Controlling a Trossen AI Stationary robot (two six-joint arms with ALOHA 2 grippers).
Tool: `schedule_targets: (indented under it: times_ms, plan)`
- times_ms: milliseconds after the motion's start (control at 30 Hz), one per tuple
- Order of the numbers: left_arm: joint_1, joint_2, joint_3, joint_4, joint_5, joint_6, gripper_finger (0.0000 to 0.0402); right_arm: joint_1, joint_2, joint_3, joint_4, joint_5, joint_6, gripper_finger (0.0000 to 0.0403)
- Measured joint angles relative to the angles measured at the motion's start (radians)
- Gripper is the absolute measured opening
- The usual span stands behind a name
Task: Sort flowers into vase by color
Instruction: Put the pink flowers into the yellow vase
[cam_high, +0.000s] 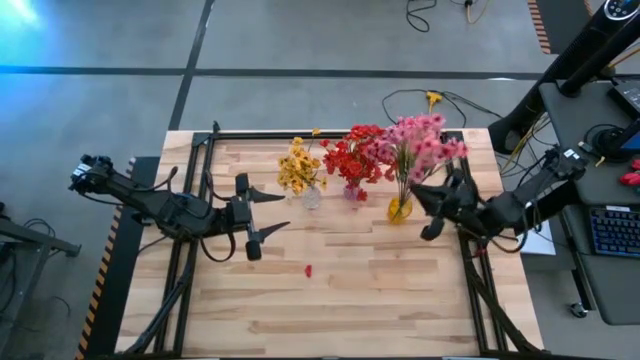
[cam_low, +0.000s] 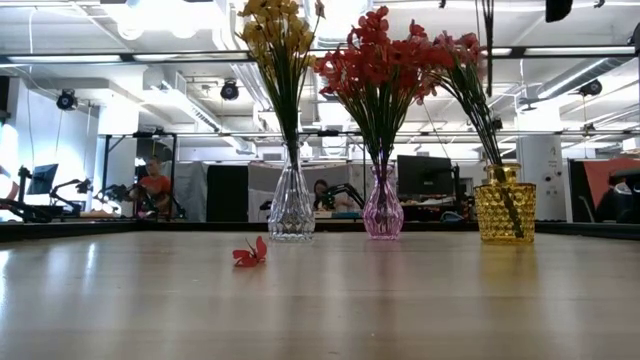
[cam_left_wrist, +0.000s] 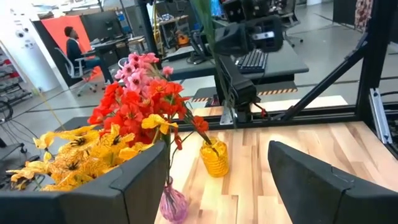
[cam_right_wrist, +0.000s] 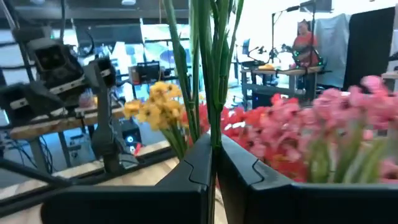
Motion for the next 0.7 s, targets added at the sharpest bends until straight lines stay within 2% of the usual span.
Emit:
schedule_targets:
  times_ms: [100,267,400,533,700]
  plan:
    - [0.0,0.0,0.0,0.0,0.0,0.002,0.0258,0.001,-0.056,-0.024,-0.001,0.01,-0.014,0.0012]
    - [0.001,0.0,0.0,0.0,-0.003,0.009,0.0258,0.001,-0.088,-0.053,-0.037,0.159,-0.033,0.0012]
    - [0.001,0.0,0.0,-0.019,-0.006,0.01,0.0258,0.001,-0.087,-0.054,-0.063,0.162,-0.034,0.0012]
    - [0.001,0.0,0.0,-0.034,-0.089,0.02,0.0258,0.001,-0.073,-0.054,-0.064,0.237,-0.06,0.0012]
    - [0.001,0.0,0.0,-0.069,-0.18,0.009,0.0258,0.001,-0.048,-0.057,-0.077,0.266,-0.019,0.0012]
